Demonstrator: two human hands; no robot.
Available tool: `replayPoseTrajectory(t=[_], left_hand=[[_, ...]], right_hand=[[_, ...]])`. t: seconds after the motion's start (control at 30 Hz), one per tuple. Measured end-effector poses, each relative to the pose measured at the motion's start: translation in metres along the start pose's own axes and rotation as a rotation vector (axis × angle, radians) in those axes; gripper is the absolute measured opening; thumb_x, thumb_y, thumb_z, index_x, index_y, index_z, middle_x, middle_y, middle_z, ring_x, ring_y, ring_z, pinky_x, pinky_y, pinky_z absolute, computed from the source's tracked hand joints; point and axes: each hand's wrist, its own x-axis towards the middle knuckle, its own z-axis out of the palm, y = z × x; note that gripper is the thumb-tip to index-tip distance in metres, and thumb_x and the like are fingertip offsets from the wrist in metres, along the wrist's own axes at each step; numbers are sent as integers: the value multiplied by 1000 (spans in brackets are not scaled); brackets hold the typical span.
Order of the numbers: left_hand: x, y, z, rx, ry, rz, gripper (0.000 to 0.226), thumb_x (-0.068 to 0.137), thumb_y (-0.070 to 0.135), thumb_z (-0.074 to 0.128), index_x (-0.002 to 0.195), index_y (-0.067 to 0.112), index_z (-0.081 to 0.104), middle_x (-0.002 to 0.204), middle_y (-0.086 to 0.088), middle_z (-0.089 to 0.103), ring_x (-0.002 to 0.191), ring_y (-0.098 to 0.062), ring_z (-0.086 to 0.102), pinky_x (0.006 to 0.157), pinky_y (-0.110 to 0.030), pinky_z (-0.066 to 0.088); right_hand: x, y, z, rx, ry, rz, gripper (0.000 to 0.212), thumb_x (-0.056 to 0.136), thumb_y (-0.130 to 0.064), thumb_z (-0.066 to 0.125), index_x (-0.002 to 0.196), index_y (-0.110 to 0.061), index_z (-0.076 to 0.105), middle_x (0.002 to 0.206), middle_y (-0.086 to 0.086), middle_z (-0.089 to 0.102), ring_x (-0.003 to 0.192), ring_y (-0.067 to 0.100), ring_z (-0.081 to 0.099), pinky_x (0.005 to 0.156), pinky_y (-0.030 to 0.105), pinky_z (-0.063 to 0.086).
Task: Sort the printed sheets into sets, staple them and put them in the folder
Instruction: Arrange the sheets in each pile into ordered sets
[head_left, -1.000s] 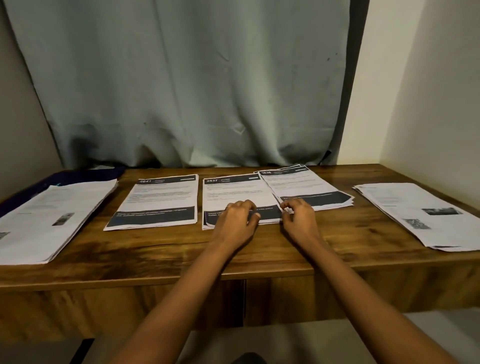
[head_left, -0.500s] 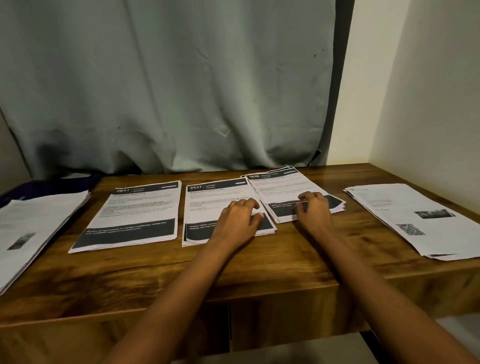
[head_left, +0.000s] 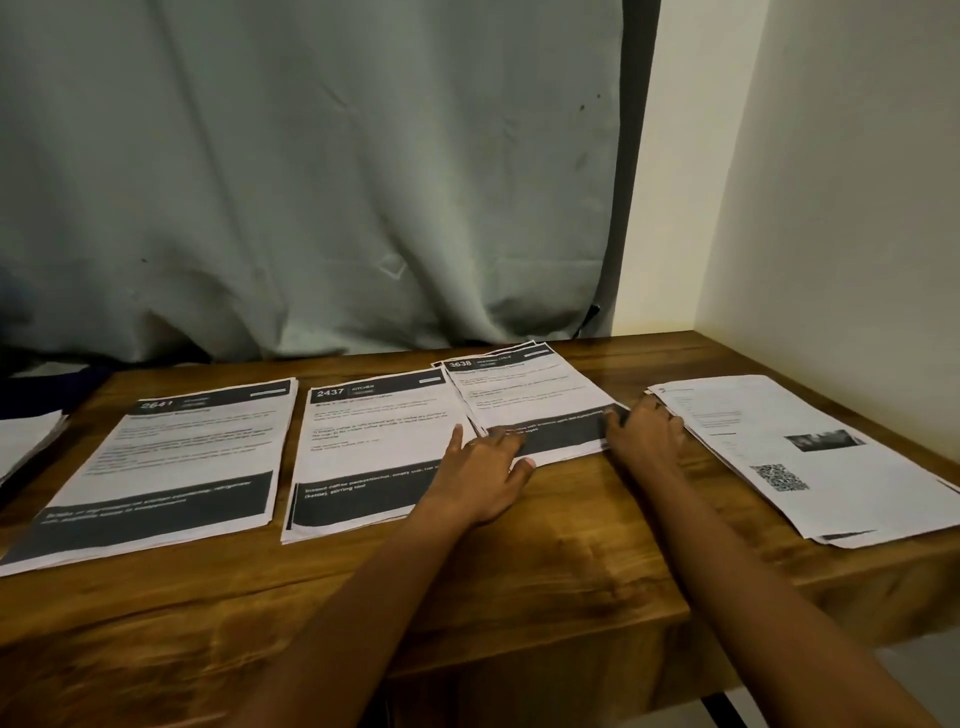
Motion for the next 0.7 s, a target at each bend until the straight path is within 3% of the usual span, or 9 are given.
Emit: replayPoseTrajectory(t=[0.3, 0.4, 0.57, 0.7], left_hand=[[2, 2, 4, 69, 2, 19, 53, 100, 51, 23, 137, 19, 46, 140, -4, 52, 130, -20, 47, 119, -50, -3], [1, 3, 4, 74, 12, 19, 53, 100, 51, 24, 136, 18, 47, 138, -6, 54, 128, -21, 48, 119, -47, -4], [0, 5, 4, 78, 20, 26, 52, 101, 50, 26, 135, 17, 47, 136, -6, 55, 127, -21, 48, 120, -46, -3], [-1, 4, 4, 61, 27, 35, 50, 101, 48, 28, 134, 16, 48, 134, -5, 57, 126, -21, 49, 120, -44, -3]], right_hand=[[17, 2, 0, 149, -47, 66, 33, 88, -35, 63, 101, -4, 61, 105, 15, 66, 94, 29, 63, 84, 41, 53], [16, 3, -2, 168, -47, 82, 34, 87, -36, 64, 102, -5, 62, 106, 15, 66, 96, 29, 62, 82, 39, 52], [7, -2, -5, 62, -27, 110, 56, 83, -44, 68, 122, -7, 55, 127, 16, 54, 118, 34, 48, 94, 40, 42], [4, -7, -12, 130, -71, 97, 46, 81, -40, 70, 112, -9, 57, 114, 12, 63, 103, 29, 60, 89, 42, 51]])
